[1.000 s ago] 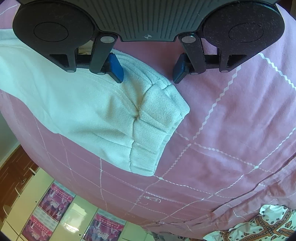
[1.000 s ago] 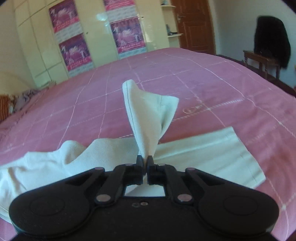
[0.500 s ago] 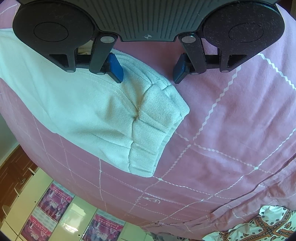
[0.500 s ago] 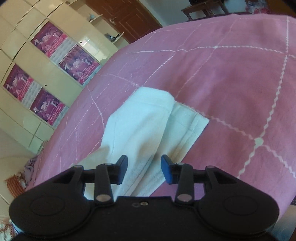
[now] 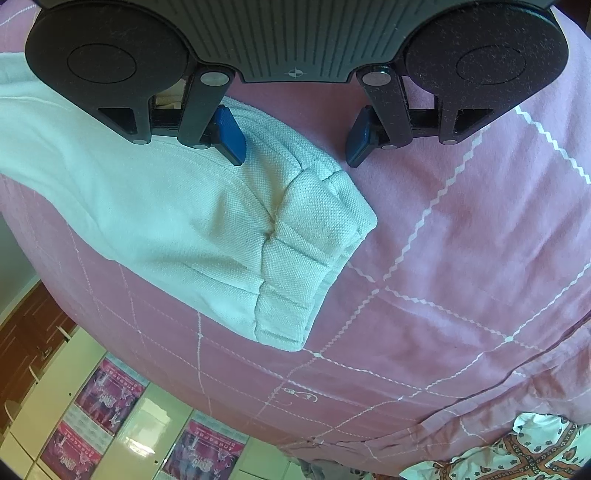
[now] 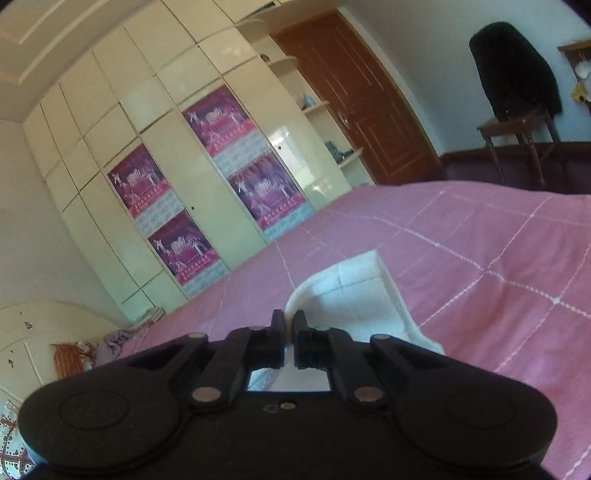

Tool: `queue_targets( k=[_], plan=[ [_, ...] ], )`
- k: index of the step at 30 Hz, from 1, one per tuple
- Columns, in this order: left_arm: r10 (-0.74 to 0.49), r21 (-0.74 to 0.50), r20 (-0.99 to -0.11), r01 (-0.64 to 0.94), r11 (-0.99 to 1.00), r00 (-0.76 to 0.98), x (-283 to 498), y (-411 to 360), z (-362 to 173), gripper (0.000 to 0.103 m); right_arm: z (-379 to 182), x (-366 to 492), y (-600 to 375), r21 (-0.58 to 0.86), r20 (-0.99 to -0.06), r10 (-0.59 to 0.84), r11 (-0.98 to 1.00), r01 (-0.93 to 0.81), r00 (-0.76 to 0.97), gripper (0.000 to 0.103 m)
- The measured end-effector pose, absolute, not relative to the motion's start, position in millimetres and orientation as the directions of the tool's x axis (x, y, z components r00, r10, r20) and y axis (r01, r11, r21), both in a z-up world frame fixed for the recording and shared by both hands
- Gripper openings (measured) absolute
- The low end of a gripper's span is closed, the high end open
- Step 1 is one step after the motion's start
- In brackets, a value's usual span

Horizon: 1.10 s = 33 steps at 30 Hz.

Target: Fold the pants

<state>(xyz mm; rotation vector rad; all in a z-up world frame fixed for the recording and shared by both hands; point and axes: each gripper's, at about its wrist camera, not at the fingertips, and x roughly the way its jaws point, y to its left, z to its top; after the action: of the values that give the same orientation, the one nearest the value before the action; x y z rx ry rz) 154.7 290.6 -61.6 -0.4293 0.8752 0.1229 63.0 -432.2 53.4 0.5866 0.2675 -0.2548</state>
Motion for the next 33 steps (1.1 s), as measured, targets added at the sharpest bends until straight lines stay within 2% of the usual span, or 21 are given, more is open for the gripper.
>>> queue_targets(
  k=[1,2,4,5,6,8,10,12,14,16,19,21,25,28,29,31,33],
  plan=[
    [-0.069,-0.315,-0.763,-0.277,0.908,0.642,154.1,290.6,-61.8,0.060,45.1,51.5,-432.1,0.495,-0.324,-0.174,0.806,0.323,0.930,0.004],
    [-0.070,-0.317,-0.762,-0.276,0.908,0.644,153.4,291.0,-62.2,0.060,25.9,40.7,-438.3,0.502,-0.378,-0.195,0.779,0.376,0.905,0.004],
    [-0.073,-0.316,-0.762,-0.272,0.909,0.643,153.7,291.6,-61.9,0.060,-26.2,28.4,-455.8,0.520,-0.562,-0.181,0.682,0.515,0.807,0.004],
    [-0.076,-0.316,-0.764,-0.269,0.910,0.641,154.0,292.2,-61.5,0.060,-54.0,18.7,-461.4,0.520,-0.625,-0.163,0.642,0.563,0.764,0.004],
    [-0.078,-0.316,-0.766,-0.268,0.910,0.638,154.6,292.7,-61.0,0.060,-69.8,13.0,-463.3,0.527,-0.644,-0.151,0.624,0.577,0.750,0.004],
    [-0.080,-0.315,-0.769,-0.267,0.911,0.634,156.1,293.4,-60.5,0.060,-83.5,2.8,-464.8,0.580,-0.628,-0.128,0.580,0.572,0.767,0.005],
    [-0.079,-0.316,-0.767,-0.268,0.910,0.636,156.3,293.3,-61.1,0.061,-82.0,-3.5,-470.7,0.630,-0.590,-0.159,0.522,0.575,0.791,0.025],
    [-0.076,-0.320,-0.762,-0.272,0.908,0.643,154.9,292.7,-62.2,0.061,-78.8,-7.0,-481.0,0.650,-0.573,-0.188,0.488,0.582,0.798,0.031],
    [-0.076,-0.324,-0.756,-0.271,0.906,0.650,152.8,292.3,-63.3,0.061,-79.8,-4.2,-491.6,0.673,-0.565,-0.172,0.469,0.572,0.807,0.025],
    [-0.077,-0.324,-0.757,-0.270,0.907,0.649,152.9,292.5,-63.6,0.061,-74.4,5.2,-497.5,0.669,-0.557,-0.143,0.506,0.545,0.818,0.007],
    [-0.077,-0.322,-0.761,-0.273,0.907,0.644,154.3,292.4,-62.9,0.061,-40.9,39.3,-490.9,0.584,-0.551,-0.134,0.643,0.495,0.824,0.005],
    [-0.075,-0.322,-0.761,-0.276,0.906,0.644,154.3,292.0,-62.5,0.061,-8.1,66.5,-480.6,0.542,-0.510,-0.111,0.728,0.419,0.853,0.005],
    [-0.071,-0.324,-0.758,-0.280,0.904,0.649,152.7,291.9,-63.3,0.061,60.3,97.0,-459.3,0.448,-0.375,-0.086,0.855,0.262,0.923,0.005],
    [-0.070,-0.327,-0.753,-0.279,0.903,0.654,151.3,291.7,-64.2,0.061,76.2,78.9,-460.6,0.445,-0.286,-0.106,0.866,0.230,0.952,0.005],
    [-0.071,-0.328,-0.752,-0.279,0.903,0.655,151.0,291.7,-64.4,0.061,69.6,71.8,-464.0,0.435,-0.314,-0.131,0.860,0.265,0.941,0.005],
    [-0.072,-0.328,-0.751,-0.275,0.904,0.657,150.7,291.9,-64.5,0.061,38.4,58.7,-476.9,0.440,-0.427,-0.166,0.820,0.365,0.889,0.005],
    [-0.074,-0.327,-0.751,-0.272,0.905,0.656,151.0,292.1,-64.4,0.061,-13.5,47.4,-492.7,0.433,-0.592,-0.175,0.754,0.494,0.786,0.005]
  ],
)
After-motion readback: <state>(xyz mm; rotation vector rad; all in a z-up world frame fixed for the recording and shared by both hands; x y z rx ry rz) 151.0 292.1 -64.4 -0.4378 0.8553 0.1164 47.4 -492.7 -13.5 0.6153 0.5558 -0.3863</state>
